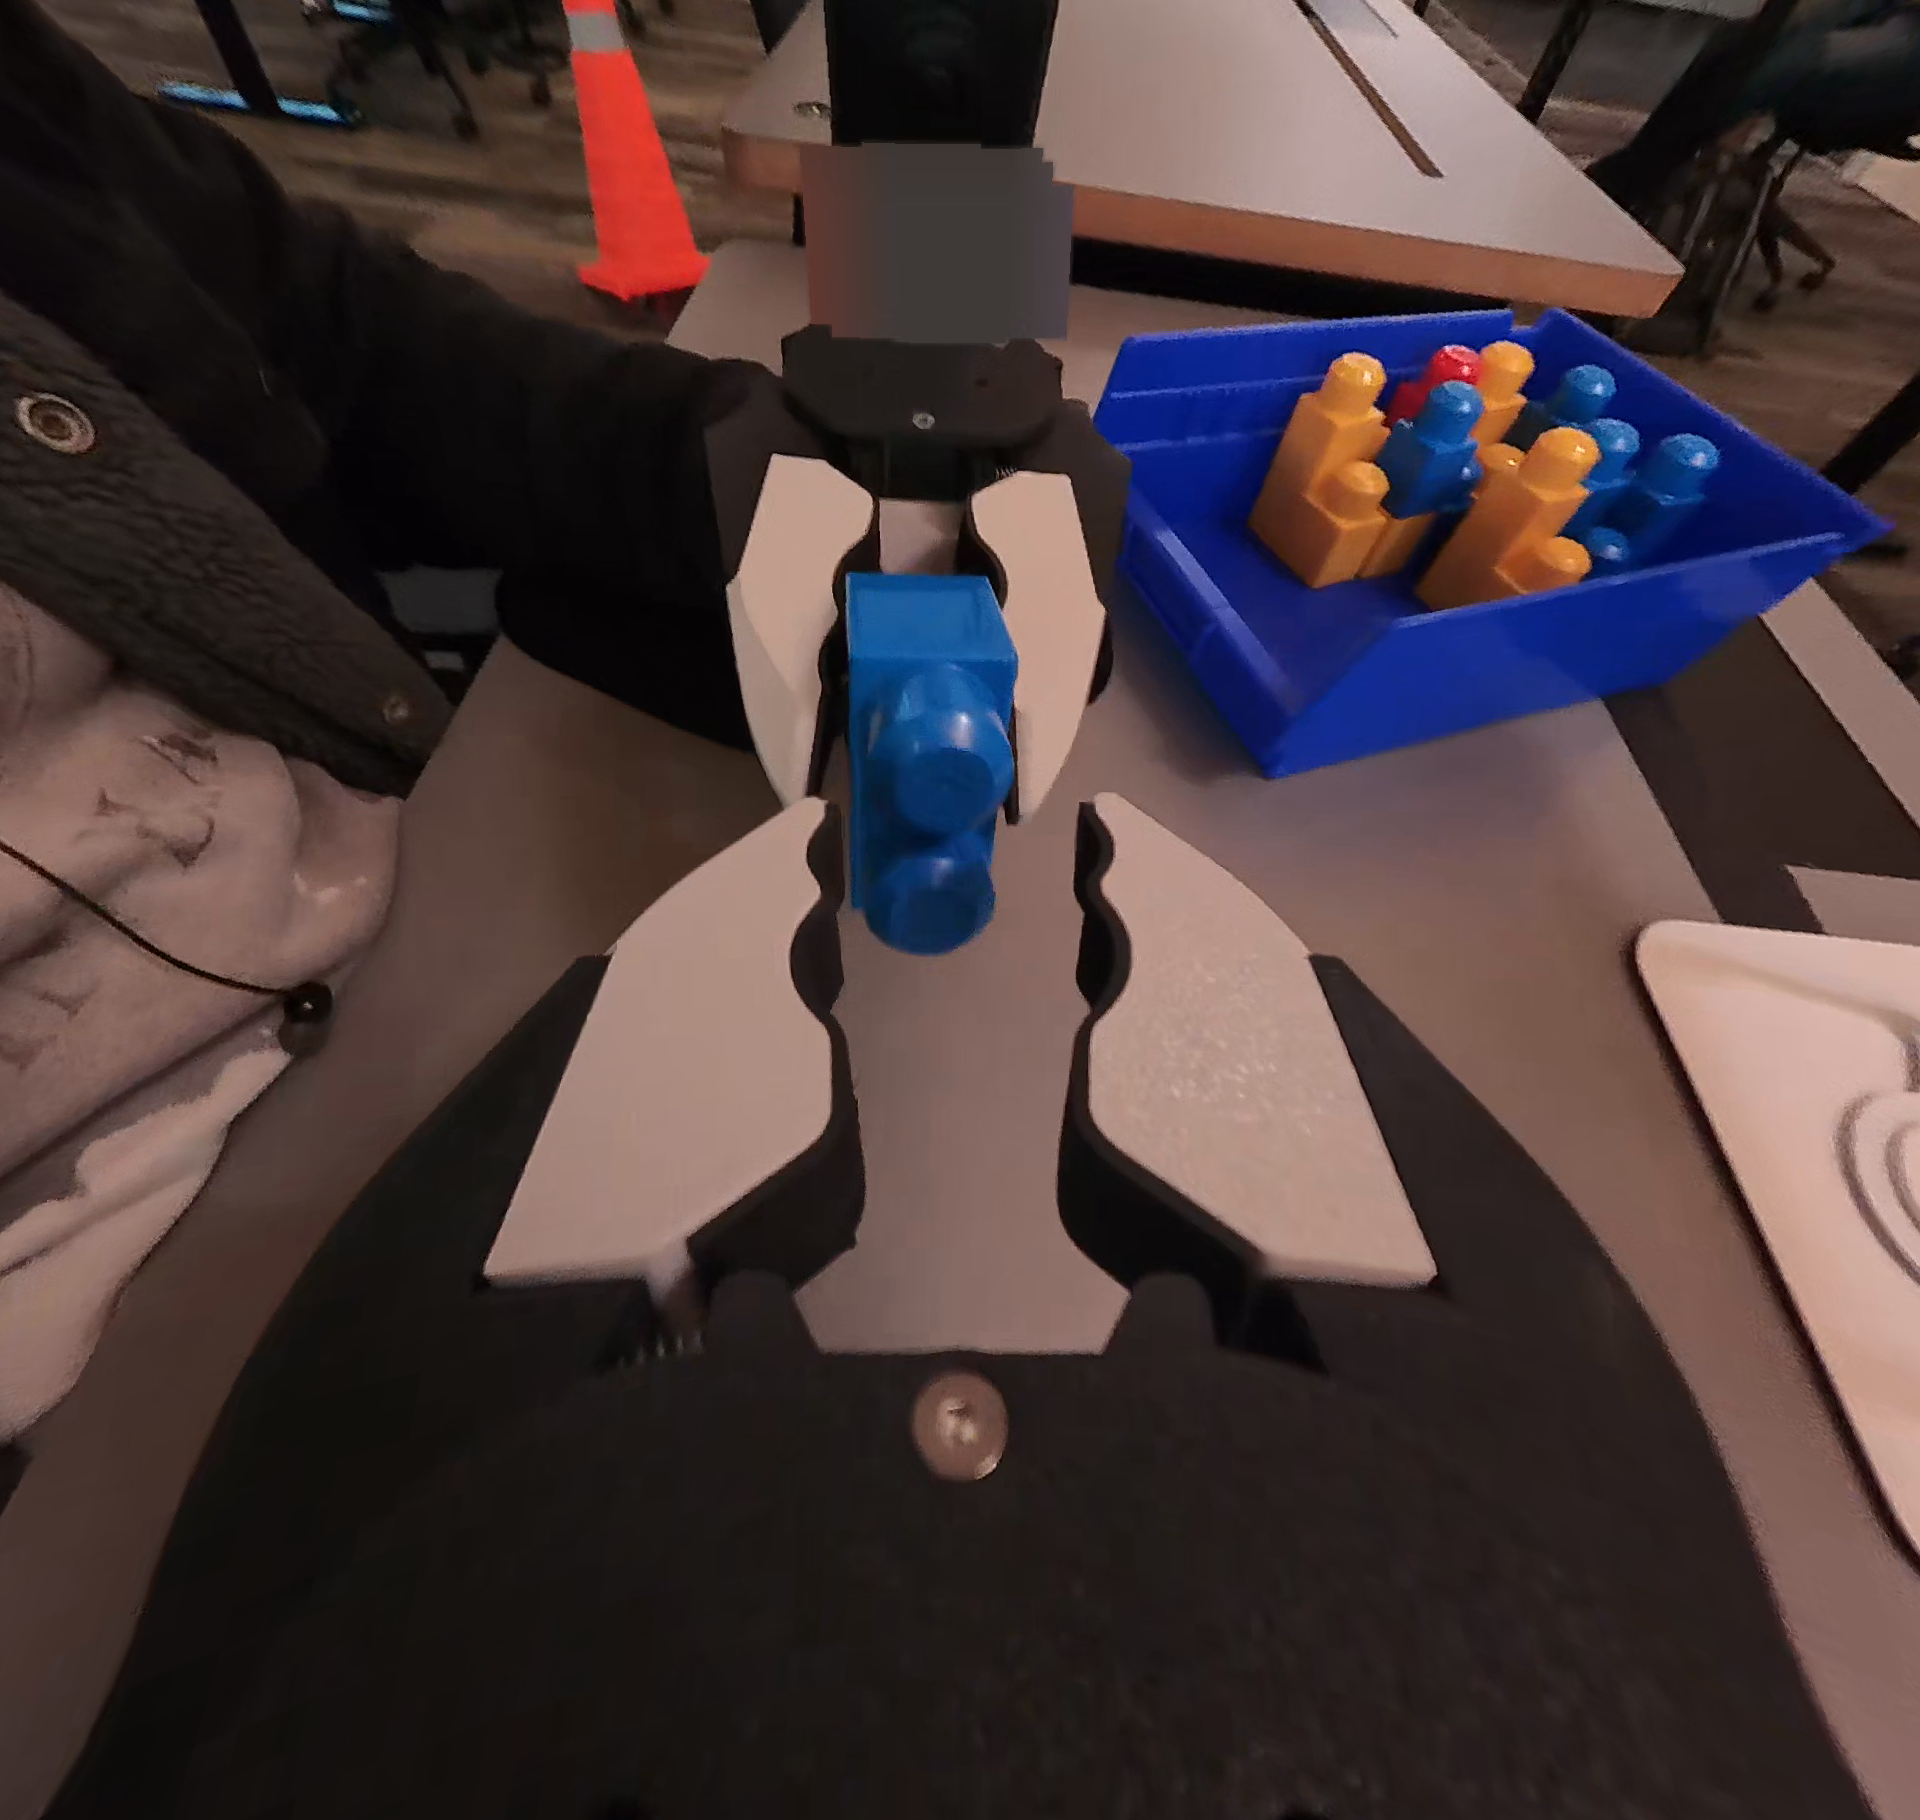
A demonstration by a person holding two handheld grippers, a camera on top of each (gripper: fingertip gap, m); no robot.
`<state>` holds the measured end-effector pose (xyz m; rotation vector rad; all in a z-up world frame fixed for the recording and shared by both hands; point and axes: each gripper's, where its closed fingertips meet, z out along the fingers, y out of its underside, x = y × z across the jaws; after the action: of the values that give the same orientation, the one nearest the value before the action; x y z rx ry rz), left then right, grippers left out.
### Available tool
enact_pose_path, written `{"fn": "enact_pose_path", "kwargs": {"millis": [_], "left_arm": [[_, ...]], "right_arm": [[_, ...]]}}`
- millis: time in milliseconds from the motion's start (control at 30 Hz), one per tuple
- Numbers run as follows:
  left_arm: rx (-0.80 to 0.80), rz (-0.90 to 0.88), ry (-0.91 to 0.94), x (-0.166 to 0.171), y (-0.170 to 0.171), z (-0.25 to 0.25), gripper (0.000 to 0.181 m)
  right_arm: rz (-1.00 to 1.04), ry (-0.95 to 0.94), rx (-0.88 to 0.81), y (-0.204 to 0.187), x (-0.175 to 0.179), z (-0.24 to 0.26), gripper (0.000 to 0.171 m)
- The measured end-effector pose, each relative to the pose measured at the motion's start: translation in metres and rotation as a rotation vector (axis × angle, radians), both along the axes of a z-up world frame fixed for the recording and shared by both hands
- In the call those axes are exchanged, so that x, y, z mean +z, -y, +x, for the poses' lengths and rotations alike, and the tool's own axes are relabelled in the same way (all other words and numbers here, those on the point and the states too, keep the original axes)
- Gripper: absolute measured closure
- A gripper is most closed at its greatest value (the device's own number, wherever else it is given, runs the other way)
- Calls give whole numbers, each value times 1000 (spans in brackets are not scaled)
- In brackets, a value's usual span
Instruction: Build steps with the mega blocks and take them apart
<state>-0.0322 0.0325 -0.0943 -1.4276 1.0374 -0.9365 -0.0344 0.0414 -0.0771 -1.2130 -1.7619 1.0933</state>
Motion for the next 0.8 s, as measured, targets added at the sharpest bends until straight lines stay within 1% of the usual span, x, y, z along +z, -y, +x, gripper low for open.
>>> {"fn": "enact_pose_path", "kwargs": {"millis": [133, 167, 200, 367, 433, 500, 567, 667, 800], "left_arm": [[-13, 4, -2, -1, 2, 3, 140], [-14, 5, 0, -1, 3, 4, 140], [-13, 8, -4, -1, 3, 4, 140], [-13, 13, -3, 1, 4, 7, 140], [3, 9, -16, -2, 2, 5, 136], [34, -7, -14, -2, -4, -1, 134], [54, -9, -5, 1, -7, -5, 139], [92, -5, 9, 4, -13, -11, 146], [121, -9, 11, 4, -17, -15, 151]], "right_arm": [[-42, -28, 35, 10, 1, -8, 131], [-37, -28, 37, 11, 0, -10, 140], [-28, -30, 39, 11, -1, -10, 143], [-4, 0, 51, 12, 4, -6, 143], [30, 18, 45, 5, 16, 2, 143], [88, 45, 11, -11, 34, 15, 143], [171, 70, -57, -37, 55, 30, 143], [249, 140, -166, -82, 84, 57, 143], [345, 295, -341, -149, 105, 101, 143]]}}
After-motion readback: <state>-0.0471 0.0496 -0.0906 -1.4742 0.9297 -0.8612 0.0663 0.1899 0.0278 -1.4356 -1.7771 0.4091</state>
